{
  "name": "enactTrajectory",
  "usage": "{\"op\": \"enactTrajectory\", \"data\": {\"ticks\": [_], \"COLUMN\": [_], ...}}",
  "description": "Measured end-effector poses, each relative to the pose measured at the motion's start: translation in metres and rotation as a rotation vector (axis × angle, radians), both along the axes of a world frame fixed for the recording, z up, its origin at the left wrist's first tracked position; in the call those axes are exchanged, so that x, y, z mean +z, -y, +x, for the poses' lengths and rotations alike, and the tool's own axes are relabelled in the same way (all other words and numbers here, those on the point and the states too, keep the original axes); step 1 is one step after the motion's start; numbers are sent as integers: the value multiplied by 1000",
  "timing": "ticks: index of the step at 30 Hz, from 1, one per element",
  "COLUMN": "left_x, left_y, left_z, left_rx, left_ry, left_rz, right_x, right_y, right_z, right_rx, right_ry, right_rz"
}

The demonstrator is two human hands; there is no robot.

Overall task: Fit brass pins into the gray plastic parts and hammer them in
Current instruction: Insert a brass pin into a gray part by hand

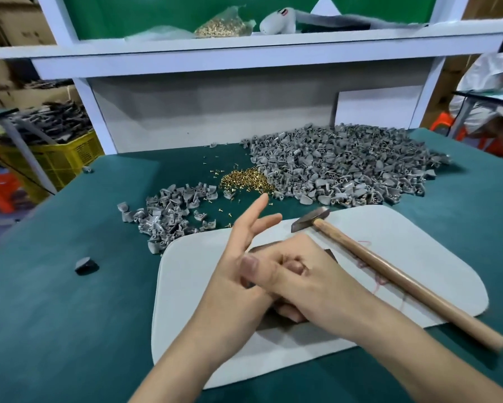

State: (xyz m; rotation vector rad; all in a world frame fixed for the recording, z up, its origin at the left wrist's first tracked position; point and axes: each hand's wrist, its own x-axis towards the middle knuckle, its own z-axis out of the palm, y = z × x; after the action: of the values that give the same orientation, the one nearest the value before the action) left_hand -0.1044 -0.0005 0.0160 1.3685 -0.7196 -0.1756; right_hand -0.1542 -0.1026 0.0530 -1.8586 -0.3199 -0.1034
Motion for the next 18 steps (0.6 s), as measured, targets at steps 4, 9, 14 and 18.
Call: {"op": "enactTrajectory", "data": {"ticks": [4,9,14,18], "left_x": [-7,-11,-19,-43], "left_y": [10,13,-12,-26], "left_z": [5,26,61,76], "left_rx": [-20,1,181,334], "left_ry": [15,117,100,29], "left_rz": [-49,167,231,318], "right_x": [-12,-13,-19,-41], "right_y": [1,22,62,70], "right_z": [8,26,33,28], "right_rx": [-156,-218,-372,-259], "right_ry": [-128,-95,53,65], "right_rz": [162,-124,-728,-986]}}
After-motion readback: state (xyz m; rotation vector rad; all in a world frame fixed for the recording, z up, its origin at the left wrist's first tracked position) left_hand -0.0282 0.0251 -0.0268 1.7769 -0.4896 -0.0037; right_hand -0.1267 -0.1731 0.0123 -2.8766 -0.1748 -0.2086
